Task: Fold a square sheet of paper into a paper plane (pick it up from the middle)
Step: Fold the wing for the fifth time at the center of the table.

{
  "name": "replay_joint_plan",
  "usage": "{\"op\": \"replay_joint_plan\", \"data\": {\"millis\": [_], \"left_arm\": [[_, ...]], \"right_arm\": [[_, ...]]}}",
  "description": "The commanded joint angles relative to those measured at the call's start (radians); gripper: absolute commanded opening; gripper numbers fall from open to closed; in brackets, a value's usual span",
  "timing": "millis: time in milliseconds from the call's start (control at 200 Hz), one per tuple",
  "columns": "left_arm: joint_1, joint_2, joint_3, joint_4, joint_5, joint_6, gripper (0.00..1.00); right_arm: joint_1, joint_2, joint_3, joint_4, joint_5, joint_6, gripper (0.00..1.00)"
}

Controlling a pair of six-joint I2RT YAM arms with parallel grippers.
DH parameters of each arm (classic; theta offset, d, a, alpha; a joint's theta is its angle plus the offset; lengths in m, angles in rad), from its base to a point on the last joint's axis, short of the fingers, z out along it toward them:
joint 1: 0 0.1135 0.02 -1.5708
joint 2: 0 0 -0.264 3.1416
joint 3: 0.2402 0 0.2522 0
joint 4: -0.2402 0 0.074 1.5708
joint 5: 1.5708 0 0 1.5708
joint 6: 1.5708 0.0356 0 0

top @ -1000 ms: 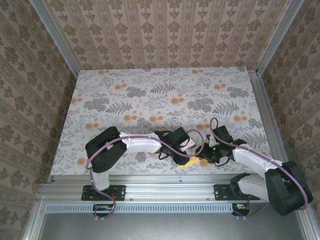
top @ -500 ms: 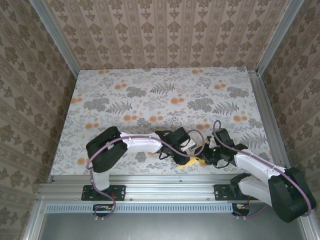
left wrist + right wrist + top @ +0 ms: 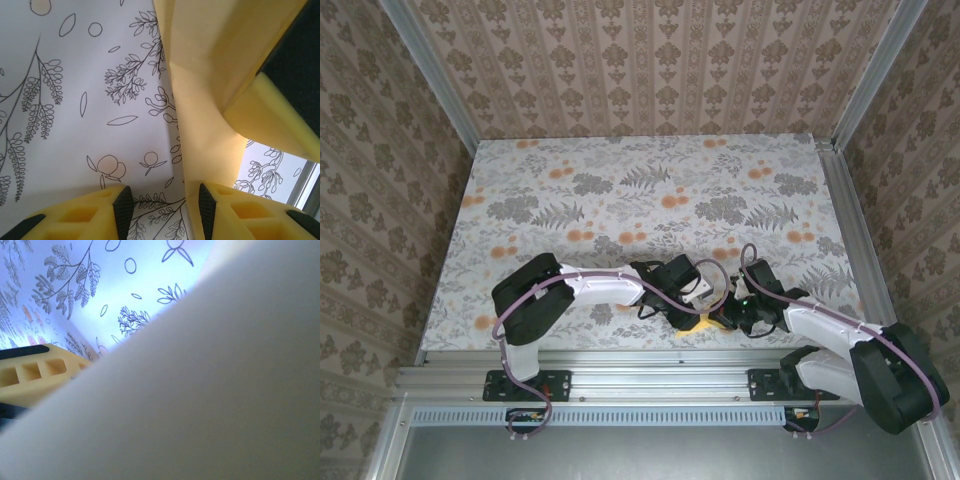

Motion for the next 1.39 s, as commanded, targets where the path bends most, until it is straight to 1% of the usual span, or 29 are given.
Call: {"op": "replay_joint_plan", "data": {"millis": [0,220,335,595,715,850,955,995,1190,1300,1390], "left_arm": [[-0.027,0.015,-0.013,0.06,0.057,-0.016,0.46],[-0.027,-0.014,-0.023,0.057,0.049,-0.036,0.5],[-0.036,-0.041,-0.036,0.057,0.027,-0.054,0.51],[-0.095,-0.052,-0.048,0.046,-0.019,-0.086,0.54],[-0.1,-0.035,-0.049,0.036,-0.038,-0.085,0.54],[-0.11,-0.015,-0.044,0.01,-0.094,-0.074,0.53],[-0.121,-0.002,-0.032,-0.022,-0.179,-0.055,0.53],[-0.124,0.003,-0.029,-0.023,-0.196,-0.048,0.53],[-0.131,0.033,-0.011,-0.034,-0.199,-0.019,0.53],[-0.134,0.043,-0.012,-0.013,-0.173,-0.018,0.53],[-0.134,0.056,-0.014,-0.006,-0.174,-0.017,0.53]], "right_arm": [[0.005,0.007,-0.002,-0.038,0.024,-0.038,0.0],[-0.005,0.042,0.002,-0.1,0.055,-0.105,0.0],[-0.013,0.057,0.002,-0.115,0.06,-0.135,0.0],[-0.024,0.068,0.013,-0.161,0.092,-0.188,0.0],[-0.027,0.084,0.015,-0.159,0.097,-0.203,0.0],[-0.029,0.105,0.028,-0.158,0.097,-0.226,0.0],[-0.032,0.114,0.046,-0.149,0.088,-0.244,0.0],[-0.032,0.115,0.053,-0.148,0.086,-0.248,0.0],[-0.037,0.121,0.075,-0.147,0.075,-0.267,0.0],[-0.037,0.123,0.083,-0.132,0.058,-0.268,0.0],[-0.038,0.122,0.083,-0.124,0.049,-0.27,0.0]]}}
